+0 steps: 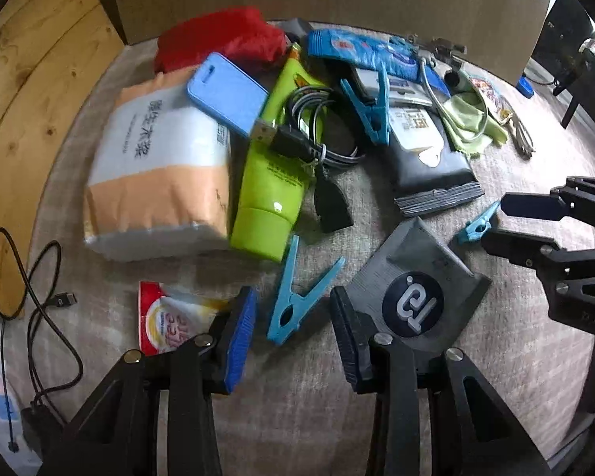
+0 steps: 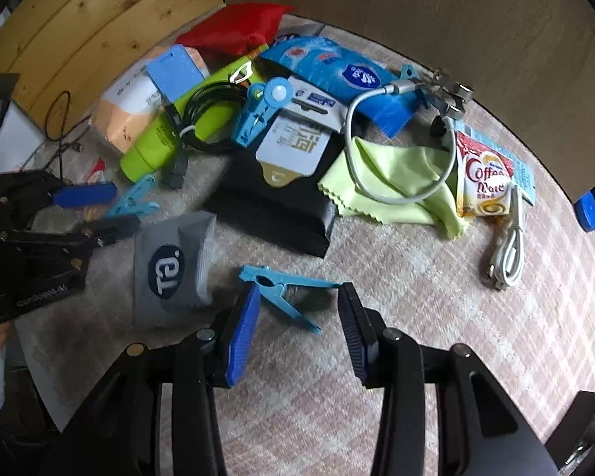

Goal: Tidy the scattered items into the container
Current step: 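Grasp a blue clothespin with each tool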

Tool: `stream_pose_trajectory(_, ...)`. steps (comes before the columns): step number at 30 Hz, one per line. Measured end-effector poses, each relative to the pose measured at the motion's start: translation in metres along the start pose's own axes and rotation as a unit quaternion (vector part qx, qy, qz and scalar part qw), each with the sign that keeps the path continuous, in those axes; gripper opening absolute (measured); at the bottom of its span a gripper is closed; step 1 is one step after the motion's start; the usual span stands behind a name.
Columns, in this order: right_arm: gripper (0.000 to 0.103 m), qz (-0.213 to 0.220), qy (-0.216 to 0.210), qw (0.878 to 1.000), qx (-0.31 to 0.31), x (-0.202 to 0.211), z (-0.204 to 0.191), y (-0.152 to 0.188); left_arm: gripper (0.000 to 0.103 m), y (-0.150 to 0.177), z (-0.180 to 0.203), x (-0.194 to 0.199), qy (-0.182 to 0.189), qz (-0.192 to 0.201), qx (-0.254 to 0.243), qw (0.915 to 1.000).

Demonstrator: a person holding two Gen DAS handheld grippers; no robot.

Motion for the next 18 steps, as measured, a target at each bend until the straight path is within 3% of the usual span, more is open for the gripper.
stream_pose_trajectory(3,0.033,0.0,-0.01,1.0,-0.007,0.001,0.001,0.0,0.018,0.001,0.007,0.001,0.008,-0.002,-0.01,0.9999)
stream_pose_trajectory(4,0.022,-0.004,-0.018,1.0,-0.008,0.001,0.0,0.001,0.018,0.002,0.009,0.002,0.009,-0.002,-0.015,0.9998)
stream_pose_trajectory(5,0.019,-0.009,-0.023,1.0,-0.007,0.0,-0.001,0.004,0.018,0.003,0.01,0.003,0.007,-0.002,-0.018,0.9998)
stream_pose_trajectory(9,0.017,-0.009,-0.014,1.0,0.0,-0.001,-0.002,0.007,0.018,0.003,0.01,0.004,0.009,0.0,-0.006,0.9999)
stream_pose_trajectory(14,0.005,-0.006,-0.018,1.0,-0.009,0.0,-0.006,0.007,0.018,0.011,0.009,0.011,0.011,0.004,0.008,0.9999)
stream_pose_trajectory(18,0.005,0.002,-0.017,0.999,-0.031,0.007,-0.005,0.013,0.018,0.021,0.007,0.02,0.02,0.009,0.024,0.9995)
Point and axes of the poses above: each gripper's, at about its wrist camera, not at the fingertips, and x roughly against the way its jaws point, z to its right, y to its underside, the point moved 8 cm from there along -x, roughly the way its jaws point
